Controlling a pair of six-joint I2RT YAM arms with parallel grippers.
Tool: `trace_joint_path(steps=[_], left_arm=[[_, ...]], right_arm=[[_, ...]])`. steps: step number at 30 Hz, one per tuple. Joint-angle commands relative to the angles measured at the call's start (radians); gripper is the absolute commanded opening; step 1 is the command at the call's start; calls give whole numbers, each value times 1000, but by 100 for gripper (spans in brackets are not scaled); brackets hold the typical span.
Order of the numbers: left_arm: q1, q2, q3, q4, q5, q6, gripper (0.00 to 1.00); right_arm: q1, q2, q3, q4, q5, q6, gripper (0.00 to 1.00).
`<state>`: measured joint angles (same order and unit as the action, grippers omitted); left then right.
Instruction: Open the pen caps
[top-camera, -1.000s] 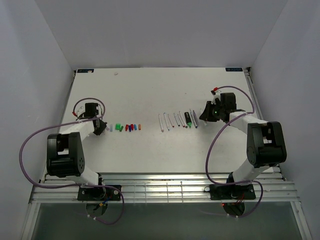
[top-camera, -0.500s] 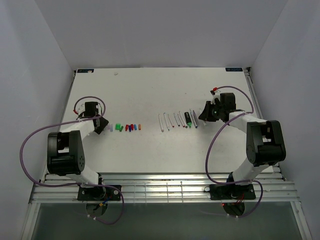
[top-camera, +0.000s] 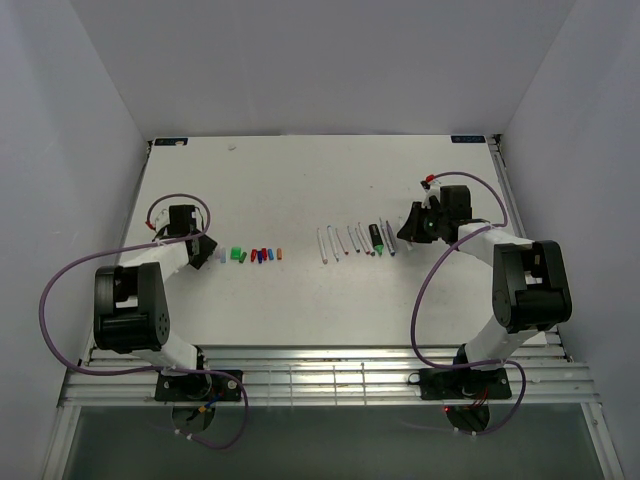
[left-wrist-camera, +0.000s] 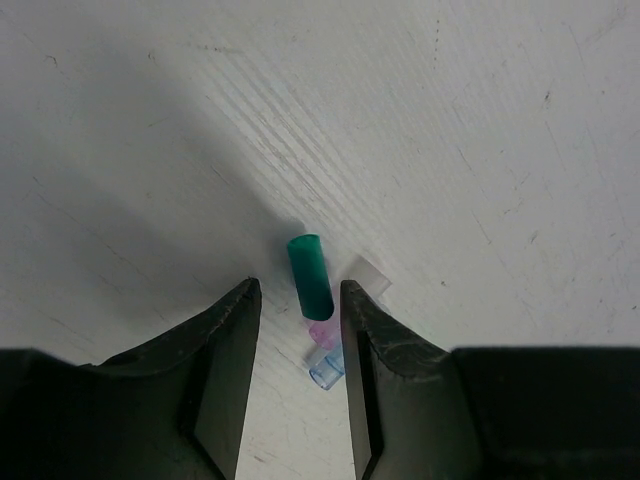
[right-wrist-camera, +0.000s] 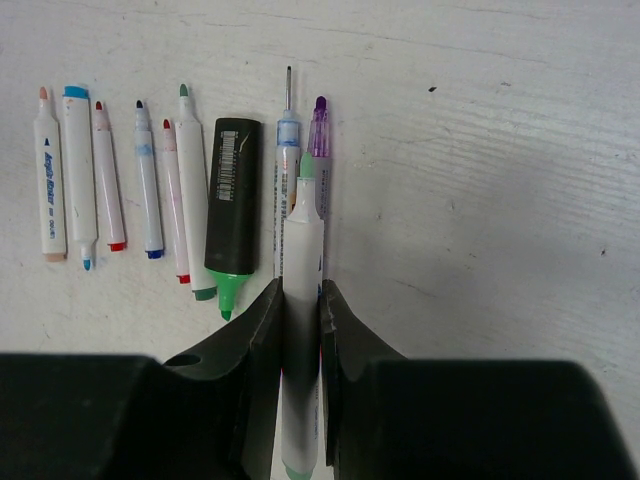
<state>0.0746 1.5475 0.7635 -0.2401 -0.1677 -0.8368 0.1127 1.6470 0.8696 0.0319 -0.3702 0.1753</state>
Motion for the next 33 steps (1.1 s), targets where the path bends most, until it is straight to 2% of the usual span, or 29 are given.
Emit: trace_joint_path(steps=[1,3,5,14,22,27,29,33], left_arm=[[7,-18,-27,-33,-3,-11,49],[8,-26,-33,-28,-4,-15,50],[8,-29,-33,-28,-4,-16,56],[8,-41,-46,-24,11,-21,57],[8,-134,-43,-36,42,-24,60],[8,-200,-30,-45,82,-30,64],[8,-233,-24,-51,100,-30,67],[10,-283,-6,-57,140,-30,77]], right_arm=[[1,4,17,23,-21,-17,8],[1,5,16,25,-24,-19,8],[1,13,19,23,-32,-22,8],[4,43,23,25,-32,-26,8],[4,91,49,11,13,-42,8],[4,138,80,3,24,-46,15],[4,145,81,6,27,-48,24],[4,146,85,8,30,-45,34]])
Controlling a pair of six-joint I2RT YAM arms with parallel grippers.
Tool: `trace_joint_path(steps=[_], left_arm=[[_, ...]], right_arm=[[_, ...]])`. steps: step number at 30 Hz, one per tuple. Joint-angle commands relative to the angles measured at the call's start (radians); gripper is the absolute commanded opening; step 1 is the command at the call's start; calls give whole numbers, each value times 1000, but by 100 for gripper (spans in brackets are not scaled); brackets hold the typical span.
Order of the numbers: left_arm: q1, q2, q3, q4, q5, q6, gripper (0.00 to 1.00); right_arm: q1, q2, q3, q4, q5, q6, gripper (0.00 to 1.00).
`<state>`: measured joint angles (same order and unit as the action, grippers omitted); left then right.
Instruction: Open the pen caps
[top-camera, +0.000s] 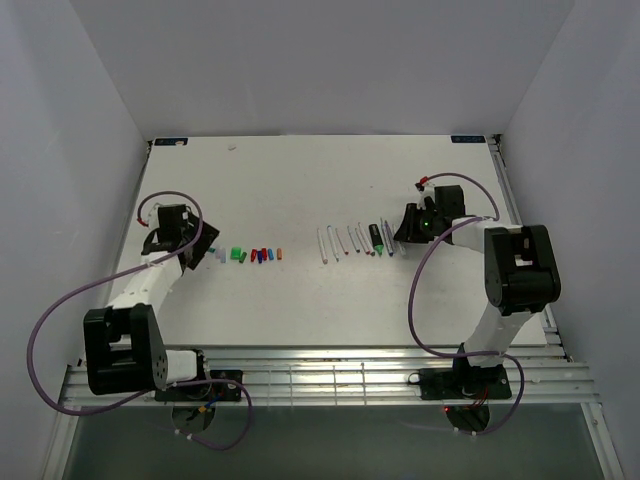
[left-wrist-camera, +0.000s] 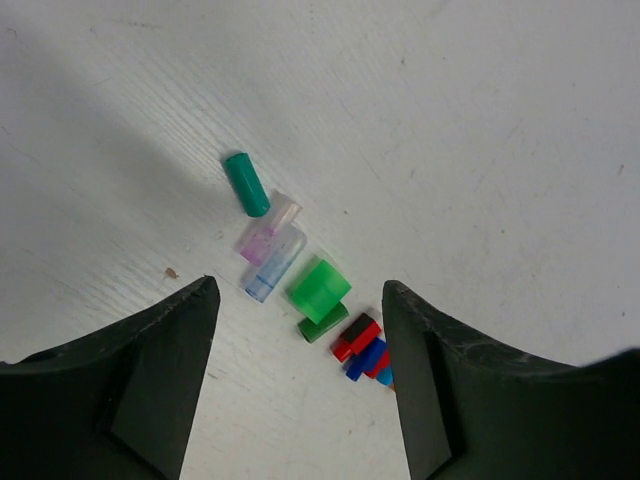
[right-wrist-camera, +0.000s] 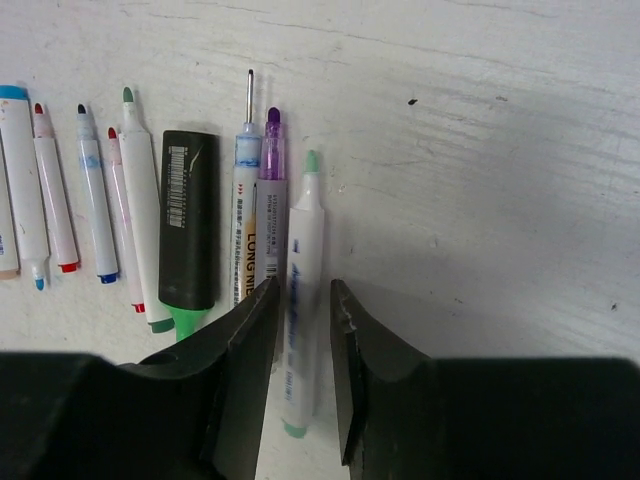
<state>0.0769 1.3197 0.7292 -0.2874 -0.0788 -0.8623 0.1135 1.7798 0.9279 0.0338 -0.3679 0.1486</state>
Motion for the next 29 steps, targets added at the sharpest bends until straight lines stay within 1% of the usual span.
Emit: trace_joint_path(steps=[1,4,6,9,11,12,13,14,16,17,18,19,20,21,23,24,25,26,27,28,29], left_arm=[[6,-65,33,-10,60,-7,79],[4,-94,42,-10,80,-9,84],[0,-112,44,-7,129,-7,86],[-21,-122,53,-3,166,-3,88],[-41,-119,64,10,185,2,91],[-63,-116,68,13,188,5,92],[-106,-108,73,13,189,6,93],[-126,-103,79,20,191,8,93],[-196,-93,82,42,189,6,94],[-225,-89,84,51,192,6,94],[-274,-85,84,56,194,3,95],[-294,-79,81,68,203,-4,96],[-314,-80,78,74,206,-10,96],[-351,-83,59,82,206,-18,96],[-385,-111,26,120,214,-46,98],[-413,-123,-12,137,223,-53,98],[-423,-135,-30,158,228,-73,98],[-434,-146,-48,168,235,-86,98],[-454,-167,-68,181,249,-96,98],[-465,-178,-103,220,264,-109,98],[-482,-189,-125,249,281,-141,98]], right_arm=[[3,13,26,5,27,-18,35],[3,10,25,3,24,-15,39],[3,-3,22,5,30,-12,41],[3,-35,8,3,53,-9,43],[3,-83,-1,-11,101,-4,48],[3,-101,-1,-27,124,-4,49],[5,-140,0,-82,171,0,51],[3,-161,-4,-109,196,5,55],[3,-241,-18,-182,248,29,59],[3,-269,-29,-205,260,37,79],[6,-330,-59,-225,270,46,96],[8,-361,-76,-247,291,58,90],[8,-387,-93,-305,297,80,90],[11,-434,-125,-331,302,86,90],[20,-488,-165,-400,317,100,90],[25,-560,-191,-409,325,101,90],[29,-604,-254,-414,322,100,90],[31,-644,-291,-417,304,100,90],[34,-722,-325,-413,288,111,90],[67,-756,-354,-402,311,136,90],[153,-779,-338,-414,319,140,90]])
